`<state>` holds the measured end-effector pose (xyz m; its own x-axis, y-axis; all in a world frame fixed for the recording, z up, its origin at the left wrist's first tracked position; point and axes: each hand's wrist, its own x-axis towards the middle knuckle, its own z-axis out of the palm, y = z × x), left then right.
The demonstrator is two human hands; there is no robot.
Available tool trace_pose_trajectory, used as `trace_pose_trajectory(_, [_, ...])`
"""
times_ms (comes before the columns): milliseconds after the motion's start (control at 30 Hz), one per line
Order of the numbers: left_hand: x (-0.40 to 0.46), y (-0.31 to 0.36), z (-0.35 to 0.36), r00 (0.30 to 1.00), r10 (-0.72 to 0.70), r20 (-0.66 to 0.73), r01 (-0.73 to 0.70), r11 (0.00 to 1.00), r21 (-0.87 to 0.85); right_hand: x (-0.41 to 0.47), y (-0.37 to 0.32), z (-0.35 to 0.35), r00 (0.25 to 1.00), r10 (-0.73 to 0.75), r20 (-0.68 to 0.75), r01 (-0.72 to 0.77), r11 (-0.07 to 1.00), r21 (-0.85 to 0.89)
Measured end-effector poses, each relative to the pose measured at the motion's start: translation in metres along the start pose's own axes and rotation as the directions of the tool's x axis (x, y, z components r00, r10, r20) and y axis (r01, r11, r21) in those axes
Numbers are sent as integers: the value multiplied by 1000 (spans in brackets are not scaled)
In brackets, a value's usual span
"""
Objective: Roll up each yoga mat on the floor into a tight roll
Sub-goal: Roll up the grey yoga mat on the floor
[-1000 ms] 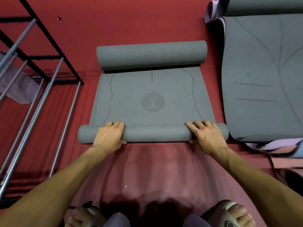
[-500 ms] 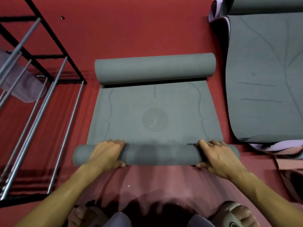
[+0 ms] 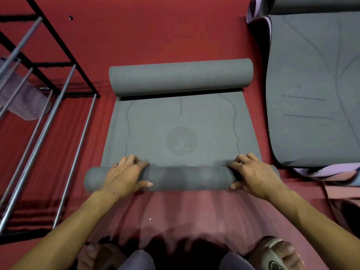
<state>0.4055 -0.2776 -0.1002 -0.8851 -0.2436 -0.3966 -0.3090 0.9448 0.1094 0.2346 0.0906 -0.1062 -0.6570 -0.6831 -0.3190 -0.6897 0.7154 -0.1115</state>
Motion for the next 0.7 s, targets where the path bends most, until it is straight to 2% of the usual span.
trace_pose_trajectory(100, [-1, 9, 3, 992, -9, -127, 7, 1000, -18, 5, -3, -6, 998, 68, -12, -68, 997, 27])
trace_pose_trajectory(233, [-2, 17, 2, 990, -13, -140, 5, 998, -56, 11, -5, -8, 998, 66, 16, -67, 997, 33])
trace_pose_trajectory(400, [-3, 22, -1, 989, -11, -150, 1, 998, -64, -4, -24, 5, 994, 11, -107, -7, 1000, 30])
trace_pose_trajectory(567, [1, 24, -6, 992, -28, -123, 18, 997, -76, -8, -29, 23, 967, 44, -250, -27, 997, 72])
trace_pose_trajectory(700, [-3, 33, 2, 964, -26, -263, 36, 999, 30, 1, -25, 22, 971, 51, -232, -33, 996, 79])
